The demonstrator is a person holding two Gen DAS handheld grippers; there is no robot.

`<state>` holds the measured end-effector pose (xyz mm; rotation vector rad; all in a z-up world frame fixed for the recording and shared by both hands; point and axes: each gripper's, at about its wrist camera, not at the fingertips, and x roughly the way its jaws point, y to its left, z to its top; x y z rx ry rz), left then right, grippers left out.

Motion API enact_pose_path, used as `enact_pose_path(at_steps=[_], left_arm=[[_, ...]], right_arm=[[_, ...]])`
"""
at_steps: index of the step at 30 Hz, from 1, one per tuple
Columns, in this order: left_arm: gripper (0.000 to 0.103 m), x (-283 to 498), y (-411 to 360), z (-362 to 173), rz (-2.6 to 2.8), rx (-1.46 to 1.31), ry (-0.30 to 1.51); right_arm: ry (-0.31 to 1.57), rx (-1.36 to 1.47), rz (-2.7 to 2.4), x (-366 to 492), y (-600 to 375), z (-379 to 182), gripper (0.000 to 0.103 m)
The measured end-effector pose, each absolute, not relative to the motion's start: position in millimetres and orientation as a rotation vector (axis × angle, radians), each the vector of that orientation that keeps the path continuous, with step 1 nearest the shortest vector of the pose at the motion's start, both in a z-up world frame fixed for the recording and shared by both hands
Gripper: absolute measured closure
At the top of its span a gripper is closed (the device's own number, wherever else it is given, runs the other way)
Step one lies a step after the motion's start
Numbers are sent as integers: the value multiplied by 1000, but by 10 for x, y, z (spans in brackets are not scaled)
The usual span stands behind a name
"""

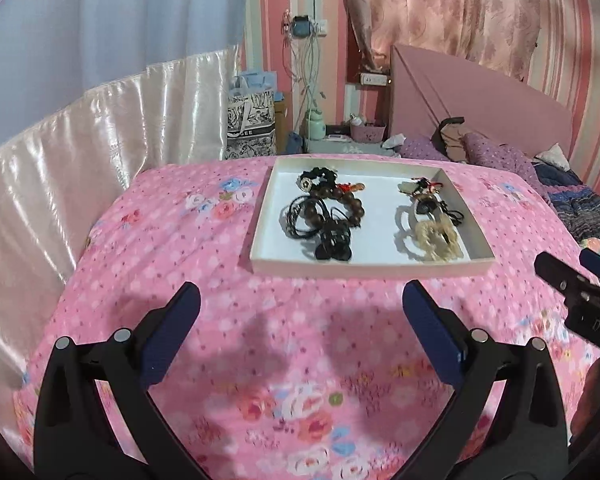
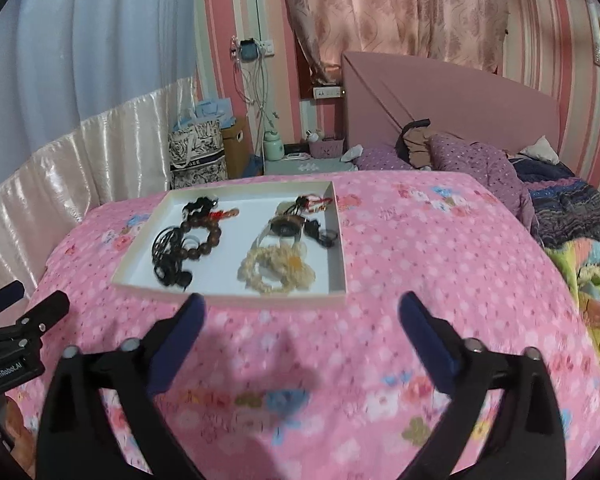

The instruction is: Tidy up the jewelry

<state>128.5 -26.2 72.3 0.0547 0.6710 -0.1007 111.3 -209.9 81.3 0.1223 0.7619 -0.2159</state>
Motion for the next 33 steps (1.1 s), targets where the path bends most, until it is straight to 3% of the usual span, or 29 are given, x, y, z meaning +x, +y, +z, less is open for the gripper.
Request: enact_pose_path(at_steps=[16,33], left_arm=[[3,992,-338,281,-67,109,651],[3,929,-296,302,-59,82,625]], right_arm=[[695,47,-275,774,-1989,485,2],[685,22,-314,767,-1994,417,2]])
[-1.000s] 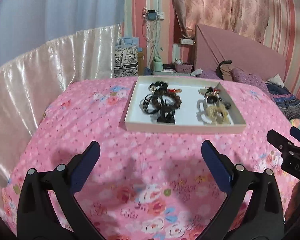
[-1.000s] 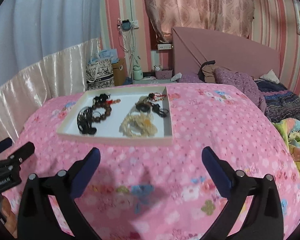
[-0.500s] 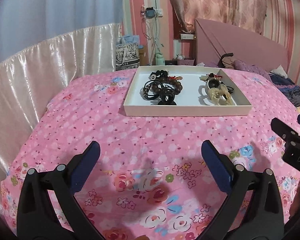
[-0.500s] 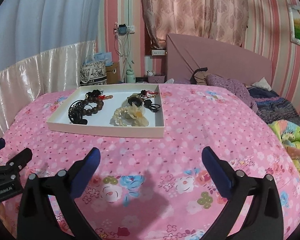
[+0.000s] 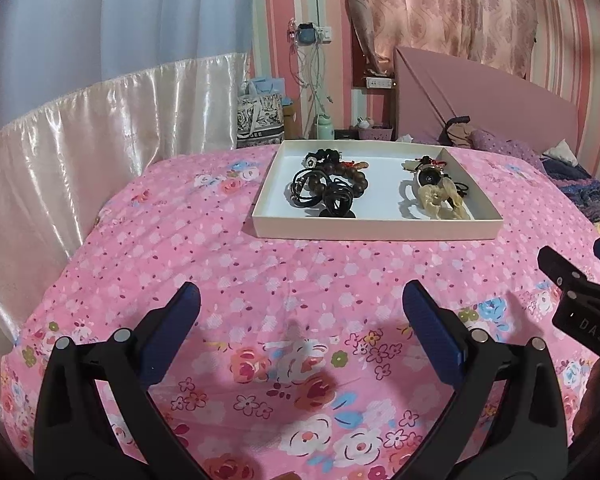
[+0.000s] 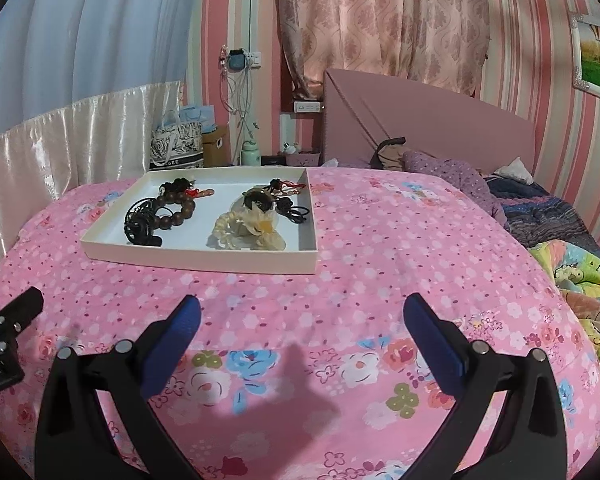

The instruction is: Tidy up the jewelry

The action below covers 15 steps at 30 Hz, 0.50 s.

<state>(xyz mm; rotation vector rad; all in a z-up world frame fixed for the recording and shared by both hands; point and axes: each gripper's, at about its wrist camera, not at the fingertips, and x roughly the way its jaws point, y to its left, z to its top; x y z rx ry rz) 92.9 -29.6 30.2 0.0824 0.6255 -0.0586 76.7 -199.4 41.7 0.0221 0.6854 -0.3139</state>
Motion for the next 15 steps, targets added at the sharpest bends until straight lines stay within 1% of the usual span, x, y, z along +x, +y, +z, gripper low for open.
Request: enact_pose_path(at_steps=[15], left_arm=[[3,901,-281,307,-62,68,625]], right_arm=[[683,16,-339,747,-2028,428,2]])
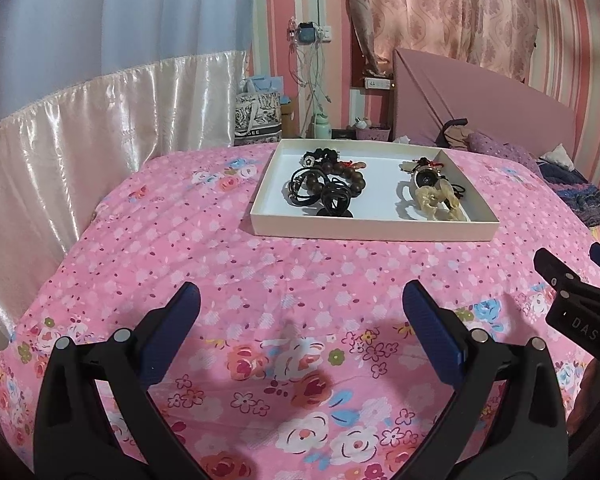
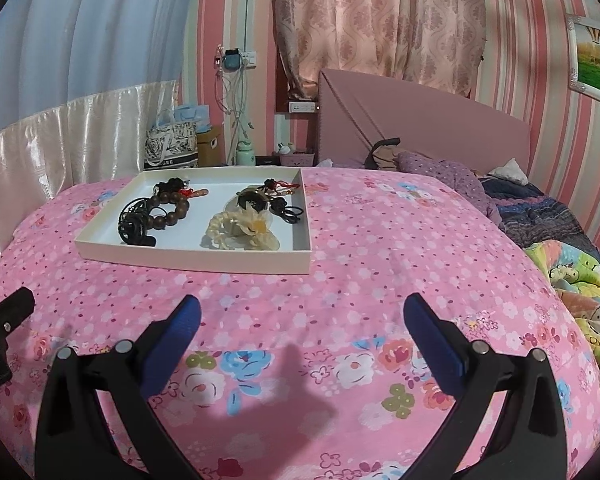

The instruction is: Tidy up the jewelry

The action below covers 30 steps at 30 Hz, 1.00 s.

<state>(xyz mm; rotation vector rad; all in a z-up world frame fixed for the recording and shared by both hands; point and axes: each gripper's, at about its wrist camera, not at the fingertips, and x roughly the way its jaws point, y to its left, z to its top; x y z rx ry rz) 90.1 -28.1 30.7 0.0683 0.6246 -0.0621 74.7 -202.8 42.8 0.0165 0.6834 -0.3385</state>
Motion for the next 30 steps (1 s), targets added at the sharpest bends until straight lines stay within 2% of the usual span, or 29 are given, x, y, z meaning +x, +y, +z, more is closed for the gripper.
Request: enact_pose_path(at_steps=[30], left_arm=[[3,881,-286,327,-33,91,616]], right_arm=[[686,11,-348,751,-2034,423,2]])
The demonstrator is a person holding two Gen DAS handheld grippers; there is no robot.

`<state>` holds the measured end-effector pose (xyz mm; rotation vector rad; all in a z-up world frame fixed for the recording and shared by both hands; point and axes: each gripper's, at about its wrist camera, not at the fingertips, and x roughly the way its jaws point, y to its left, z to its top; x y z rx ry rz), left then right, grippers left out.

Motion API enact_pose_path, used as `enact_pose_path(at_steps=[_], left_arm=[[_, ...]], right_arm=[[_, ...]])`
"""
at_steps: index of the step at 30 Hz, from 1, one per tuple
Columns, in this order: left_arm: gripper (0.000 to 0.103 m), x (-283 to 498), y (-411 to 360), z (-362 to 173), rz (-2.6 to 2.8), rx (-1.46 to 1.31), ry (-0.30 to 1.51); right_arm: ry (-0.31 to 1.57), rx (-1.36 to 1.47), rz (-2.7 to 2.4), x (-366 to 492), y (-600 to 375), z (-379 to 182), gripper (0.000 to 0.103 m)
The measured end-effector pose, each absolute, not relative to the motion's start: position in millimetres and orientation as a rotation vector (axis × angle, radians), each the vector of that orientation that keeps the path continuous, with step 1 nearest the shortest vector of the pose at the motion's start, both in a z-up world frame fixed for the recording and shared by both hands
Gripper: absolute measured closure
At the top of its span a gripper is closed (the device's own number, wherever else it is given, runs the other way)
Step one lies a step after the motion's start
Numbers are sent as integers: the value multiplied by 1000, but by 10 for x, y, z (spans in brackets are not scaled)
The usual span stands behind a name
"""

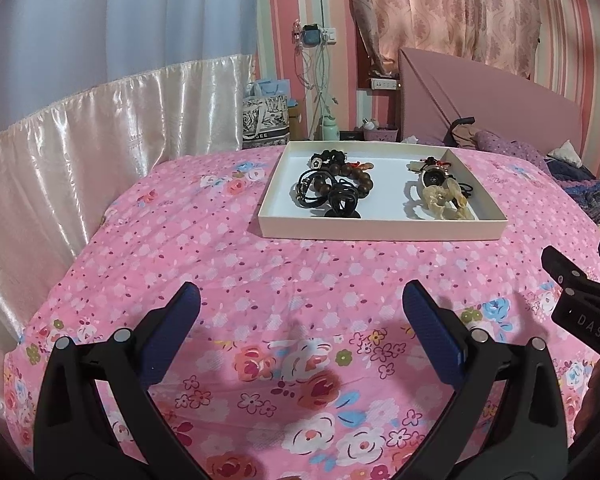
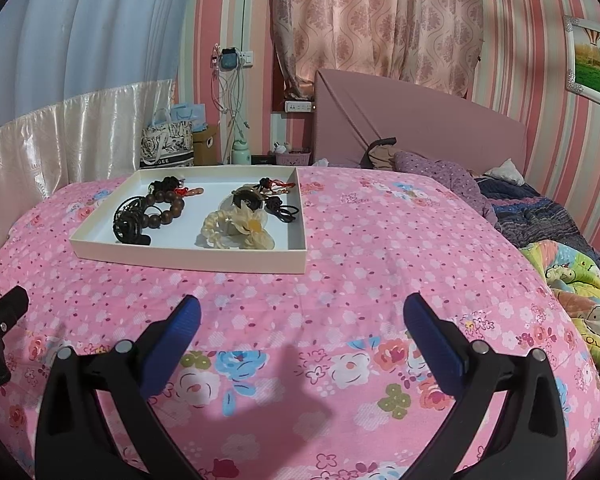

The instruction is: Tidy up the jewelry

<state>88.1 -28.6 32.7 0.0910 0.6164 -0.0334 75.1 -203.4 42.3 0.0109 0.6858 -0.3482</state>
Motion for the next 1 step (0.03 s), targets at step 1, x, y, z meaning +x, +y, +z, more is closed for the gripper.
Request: enact_pose_path(at_steps=[1], left_arm=[[3,883,-281,326,-33,89,618]], right_arm=[[687,11,-348,751,-2033,423,2]])
